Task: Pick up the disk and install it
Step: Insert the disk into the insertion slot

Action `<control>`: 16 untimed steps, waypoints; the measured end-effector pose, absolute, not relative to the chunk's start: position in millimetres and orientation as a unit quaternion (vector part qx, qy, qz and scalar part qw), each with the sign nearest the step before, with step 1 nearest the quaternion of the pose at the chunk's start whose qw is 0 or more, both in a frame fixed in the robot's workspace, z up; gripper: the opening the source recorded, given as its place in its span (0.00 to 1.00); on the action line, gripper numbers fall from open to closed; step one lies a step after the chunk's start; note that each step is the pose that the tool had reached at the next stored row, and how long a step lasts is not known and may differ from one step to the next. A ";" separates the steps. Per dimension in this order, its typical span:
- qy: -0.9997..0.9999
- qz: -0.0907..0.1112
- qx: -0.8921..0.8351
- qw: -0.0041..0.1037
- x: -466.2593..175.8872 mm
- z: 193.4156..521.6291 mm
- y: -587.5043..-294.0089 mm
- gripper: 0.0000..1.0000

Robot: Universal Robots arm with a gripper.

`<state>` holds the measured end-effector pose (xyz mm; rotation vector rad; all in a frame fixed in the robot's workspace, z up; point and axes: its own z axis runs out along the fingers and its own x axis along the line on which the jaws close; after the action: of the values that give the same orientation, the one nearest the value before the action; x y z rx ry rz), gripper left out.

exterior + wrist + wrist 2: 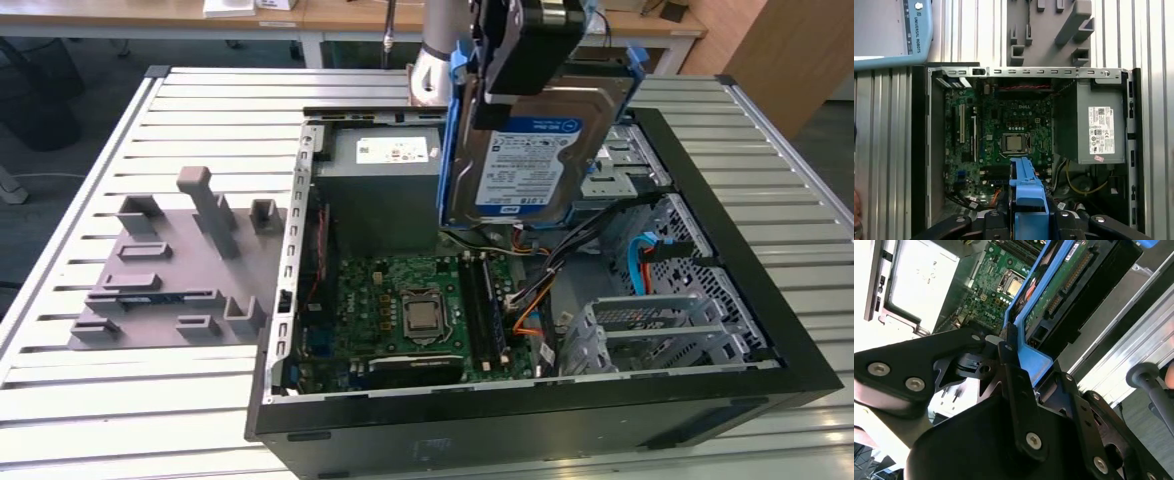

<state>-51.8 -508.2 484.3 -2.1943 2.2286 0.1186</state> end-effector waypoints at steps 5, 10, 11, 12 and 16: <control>0.712 0.038 -0.701 0.006 -50.5 481.6 -520.4 0.37; 0.712 0.037 -0.701 0.006 -47.6 479.3 -530.3 0.37; 0.712 0.037 -0.701 0.005 -45.7 478.8 -531.2 0.37; 0.712 0.037 -0.701 0.005 -43.2 478.2 -531.6 0.37; 0.712 0.037 -0.701 0.005 -32.5 476.4 -533.2 0.37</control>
<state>-32.5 -533.2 476.4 -2.1961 2.2302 0.1147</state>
